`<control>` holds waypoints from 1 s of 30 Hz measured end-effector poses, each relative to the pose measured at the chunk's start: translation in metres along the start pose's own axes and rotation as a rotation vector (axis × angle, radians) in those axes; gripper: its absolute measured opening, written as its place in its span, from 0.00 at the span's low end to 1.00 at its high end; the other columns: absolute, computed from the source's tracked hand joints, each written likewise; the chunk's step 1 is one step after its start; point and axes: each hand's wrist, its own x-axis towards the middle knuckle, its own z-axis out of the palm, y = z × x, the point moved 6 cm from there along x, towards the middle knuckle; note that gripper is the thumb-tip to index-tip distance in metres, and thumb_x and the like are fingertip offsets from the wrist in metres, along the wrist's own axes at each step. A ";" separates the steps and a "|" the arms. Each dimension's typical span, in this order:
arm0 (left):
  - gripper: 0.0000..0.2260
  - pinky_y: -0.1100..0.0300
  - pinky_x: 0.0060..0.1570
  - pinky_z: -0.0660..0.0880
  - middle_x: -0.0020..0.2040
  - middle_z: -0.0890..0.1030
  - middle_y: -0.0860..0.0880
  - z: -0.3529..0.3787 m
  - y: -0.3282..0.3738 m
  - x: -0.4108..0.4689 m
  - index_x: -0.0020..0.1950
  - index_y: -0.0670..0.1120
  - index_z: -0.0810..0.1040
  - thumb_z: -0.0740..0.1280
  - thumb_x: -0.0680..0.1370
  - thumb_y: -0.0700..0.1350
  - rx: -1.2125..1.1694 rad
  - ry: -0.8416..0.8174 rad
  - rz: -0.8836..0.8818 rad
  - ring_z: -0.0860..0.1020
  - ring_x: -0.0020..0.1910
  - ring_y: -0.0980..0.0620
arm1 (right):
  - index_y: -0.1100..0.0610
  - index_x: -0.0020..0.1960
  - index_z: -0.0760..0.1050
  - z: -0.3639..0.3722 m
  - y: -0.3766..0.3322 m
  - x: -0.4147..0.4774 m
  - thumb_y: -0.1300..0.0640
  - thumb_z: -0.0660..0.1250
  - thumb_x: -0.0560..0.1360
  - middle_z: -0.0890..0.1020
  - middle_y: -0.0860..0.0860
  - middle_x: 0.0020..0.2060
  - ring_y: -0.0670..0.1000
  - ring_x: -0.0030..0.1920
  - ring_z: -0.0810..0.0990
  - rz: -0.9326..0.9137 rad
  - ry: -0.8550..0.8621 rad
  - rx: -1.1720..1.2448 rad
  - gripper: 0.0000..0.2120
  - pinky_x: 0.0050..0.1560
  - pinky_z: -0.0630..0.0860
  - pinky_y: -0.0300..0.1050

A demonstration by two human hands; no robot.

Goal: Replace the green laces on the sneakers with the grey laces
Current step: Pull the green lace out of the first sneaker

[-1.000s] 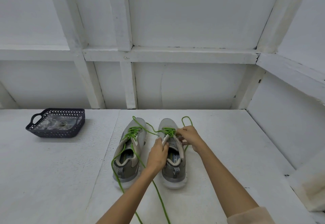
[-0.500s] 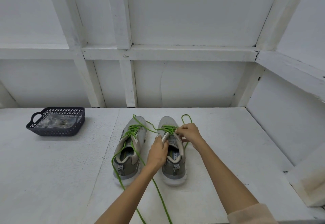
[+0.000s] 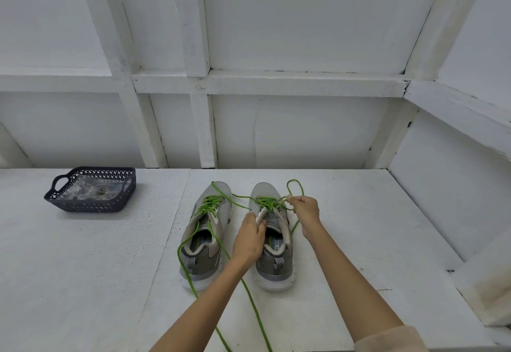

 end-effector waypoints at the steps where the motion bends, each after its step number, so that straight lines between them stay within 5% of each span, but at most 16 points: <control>1: 0.10 0.54 0.42 0.65 0.51 0.76 0.43 0.001 -0.001 0.001 0.55 0.42 0.70 0.56 0.83 0.48 -0.001 -0.001 -0.001 0.74 0.49 0.43 | 0.71 0.43 0.78 0.005 0.002 0.000 0.52 0.72 0.74 0.80 0.69 0.43 0.59 0.41 0.75 0.005 -0.059 -0.028 0.19 0.47 0.73 0.48; 4: 0.09 0.54 0.42 0.66 0.49 0.76 0.44 0.002 -0.003 0.002 0.53 0.43 0.70 0.56 0.82 0.48 -0.010 -0.002 -0.008 0.74 0.46 0.45 | 0.65 0.41 0.81 0.015 0.001 -0.008 0.52 0.76 0.70 0.84 0.63 0.45 0.57 0.48 0.81 0.004 -0.199 -0.087 0.14 0.49 0.77 0.45; 7: 0.08 0.55 0.41 0.64 0.48 0.75 0.46 0.002 -0.003 0.002 0.52 0.44 0.69 0.56 0.82 0.49 -0.004 -0.002 -0.004 0.73 0.44 0.47 | 0.69 0.38 0.79 0.015 0.000 -0.005 0.46 0.79 0.64 0.81 0.67 0.40 0.63 0.44 0.80 -0.006 -0.221 -0.055 0.24 0.51 0.77 0.52; 10: 0.07 0.55 0.40 0.64 0.47 0.74 0.46 0.001 -0.003 0.002 0.51 0.45 0.68 0.56 0.82 0.49 -0.008 0.002 0.006 0.72 0.43 0.47 | 0.62 0.33 0.75 0.016 0.000 -0.006 0.51 0.79 0.66 0.73 0.56 0.32 0.51 0.38 0.72 -0.002 -0.257 -0.053 0.17 0.44 0.69 0.44; 16: 0.07 0.56 0.40 0.61 0.45 0.71 0.47 0.000 0.000 0.001 0.48 0.46 0.65 0.56 0.83 0.48 0.020 0.004 0.026 0.69 0.42 0.48 | 0.70 0.42 0.79 -0.007 0.001 0.001 0.55 0.73 0.73 0.78 0.63 0.35 0.52 0.39 0.71 -0.004 0.146 0.100 0.16 0.44 0.73 0.49; 22: 0.07 0.55 0.41 0.64 0.47 0.73 0.47 0.002 -0.003 0.003 0.50 0.46 0.67 0.56 0.83 0.49 0.014 0.011 0.024 0.72 0.45 0.46 | 0.61 0.35 0.77 0.014 0.009 -0.002 0.49 0.79 0.66 0.77 0.53 0.32 0.51 0.36 0.74 0.064 -0.162 -0.069 0.17 0.36 0.68 0.42; 27: 0.09 0.55 0.43 0.64 0.51 0.75 0.44 0.002 -0.003 0.003 0.54 0.43 0.70 0.56 0.83 0.48 0.024 0.015 0.033 0.74 0.49 0.44 | 0.58 0.32 0.76 -0.006 0.002 0.002 0.53 0.74 0.73 0.79 0.55 0.33 0.53 0.36 0.75 -0.015 0.150 0.077 0.14 0.41 0.70 0.47; 30: 0.10 0.55 0.43 0.65 0.52 0.75 0.44 0.003 -0.004 0.004 0.56 0.43 0.70 0.56 0.83 0.49 0.022 0.017 0.031 0.74 0.50 0.43 | 0.58 0.34 0.76 0.000 0.001 0.000 0.49 0.74 0.72 0.80 0.54 0.35 0.51 0.35 0.75 0.025 0.019 0.068 0.15 0.36 0.69 0.43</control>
